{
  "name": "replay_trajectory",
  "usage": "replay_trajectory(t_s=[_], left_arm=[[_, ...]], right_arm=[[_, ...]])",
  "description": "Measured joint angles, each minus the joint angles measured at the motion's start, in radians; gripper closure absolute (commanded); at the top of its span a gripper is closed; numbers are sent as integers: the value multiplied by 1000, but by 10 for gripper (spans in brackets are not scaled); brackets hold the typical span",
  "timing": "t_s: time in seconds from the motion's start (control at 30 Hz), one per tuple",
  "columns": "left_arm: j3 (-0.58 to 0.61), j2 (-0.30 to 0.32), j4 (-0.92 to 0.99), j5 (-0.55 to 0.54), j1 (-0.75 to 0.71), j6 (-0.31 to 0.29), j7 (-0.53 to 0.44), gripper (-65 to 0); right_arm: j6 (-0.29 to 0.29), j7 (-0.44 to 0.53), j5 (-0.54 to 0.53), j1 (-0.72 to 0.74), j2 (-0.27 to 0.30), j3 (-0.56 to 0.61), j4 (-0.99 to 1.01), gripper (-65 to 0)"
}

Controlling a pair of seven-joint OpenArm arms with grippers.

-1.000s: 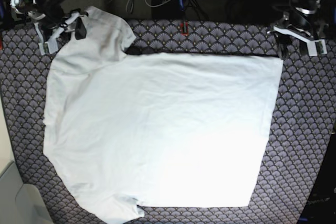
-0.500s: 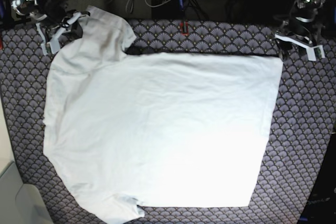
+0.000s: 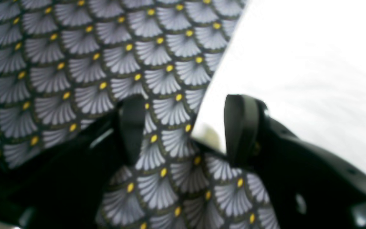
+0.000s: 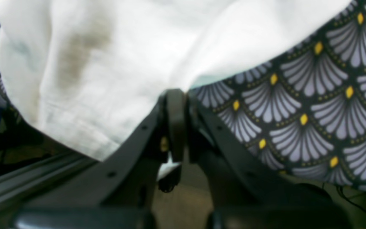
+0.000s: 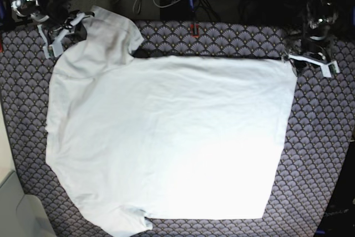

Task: Fold the T-shirt properly
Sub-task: 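Lower both grippers onto the shirt's shoulder corners and grasp them, then lift the shoulder corners and fold them over toward the hem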

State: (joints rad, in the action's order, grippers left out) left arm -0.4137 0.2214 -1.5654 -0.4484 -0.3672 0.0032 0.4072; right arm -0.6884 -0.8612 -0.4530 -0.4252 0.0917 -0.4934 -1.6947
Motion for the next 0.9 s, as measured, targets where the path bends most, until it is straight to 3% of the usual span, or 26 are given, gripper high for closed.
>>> replay_trajectory(t_s=[0.43, 0.53, 0.63, 0.67, 0.77, 0.9], left_arm=[[84, -8, 61, 2, 21, -7, -31, -375], [82, -8, 61, 1, 21, -6, -29, -271], [83, -8, 63, -9, 18, -7, -27, -23], [84, -8, 64, -11, 18, -13, -23, 0], [85, -9, 64, -9, 18, -11, -23, -34], [85, -9, 58, -9, 18, -11, -18, -6]], right_arm=[[0, -7, 2, 0, 10, 1, 0, 0], [0, -7, 2, 0, 10, 2, 0, 0], [0, -7, 3, 0, 10, 2, -2, 0], [0, -8, 3, 0, 10, 2, -3, 0], [0, -14, 2, 4, 11, 2, -5, 0], [0, -23, 20, 21, 35, 1, -7, 0]])
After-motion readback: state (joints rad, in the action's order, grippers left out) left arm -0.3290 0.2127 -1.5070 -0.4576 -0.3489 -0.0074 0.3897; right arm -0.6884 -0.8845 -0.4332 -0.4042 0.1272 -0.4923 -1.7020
